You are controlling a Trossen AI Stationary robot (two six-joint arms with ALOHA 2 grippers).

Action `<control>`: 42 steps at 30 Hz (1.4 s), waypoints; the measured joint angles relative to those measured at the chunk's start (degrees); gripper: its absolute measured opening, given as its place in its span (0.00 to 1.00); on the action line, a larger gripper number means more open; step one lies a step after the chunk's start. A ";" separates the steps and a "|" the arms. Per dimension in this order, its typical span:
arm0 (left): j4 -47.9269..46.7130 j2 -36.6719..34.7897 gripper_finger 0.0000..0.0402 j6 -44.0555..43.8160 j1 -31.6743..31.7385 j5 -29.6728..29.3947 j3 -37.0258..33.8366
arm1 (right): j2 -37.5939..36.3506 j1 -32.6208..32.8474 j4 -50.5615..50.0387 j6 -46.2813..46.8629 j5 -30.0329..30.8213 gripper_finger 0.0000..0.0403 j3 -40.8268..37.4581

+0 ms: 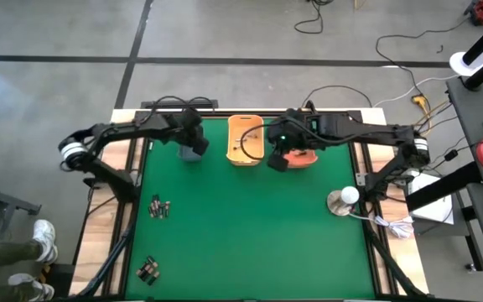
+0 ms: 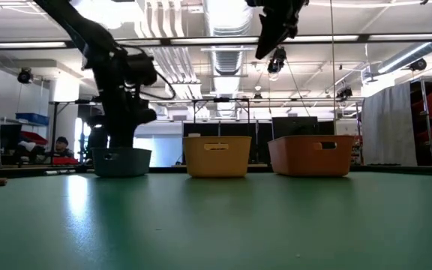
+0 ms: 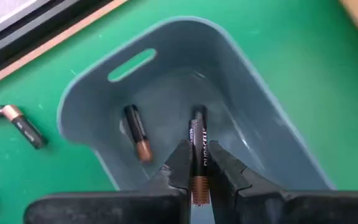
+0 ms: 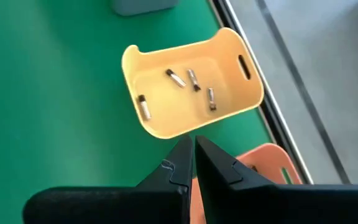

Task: Sort batteries
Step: Put the gold battery into the blue bin, then put the gold/black battery into the blue bin

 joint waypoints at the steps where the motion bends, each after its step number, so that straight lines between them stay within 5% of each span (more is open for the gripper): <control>1: 1.02 0.96 0.02 0.48 0.98 0.84 0.00 | 0.31 -0.08 0.43 0.00 -0.28 0.03 -0.05; 11: 3.93 6.24 0.03 2.80 5.11 3.81 0.02 | 2.03 -0.28 2.99 1.11 -1.22 0.03 -0.10; 24: 4.61 7.42 0.19 3.27 5.11 3.38 -0.17 | 2.19 -0.28 4.57 2.15 -1.10 0.03 -0.10; 34: -5.01 -10.61 0.20 0.72 0.70 3.39 1.40 | 1.97 -0.74 4.71 -4.05 -0.85 0.03 3.42; 42: -21.88 -21.04 0.20 -25.73 -17.30 3.50 -0.65 | 1.90 -3.85 9.65 -22.84 -1.51 0.03 3.60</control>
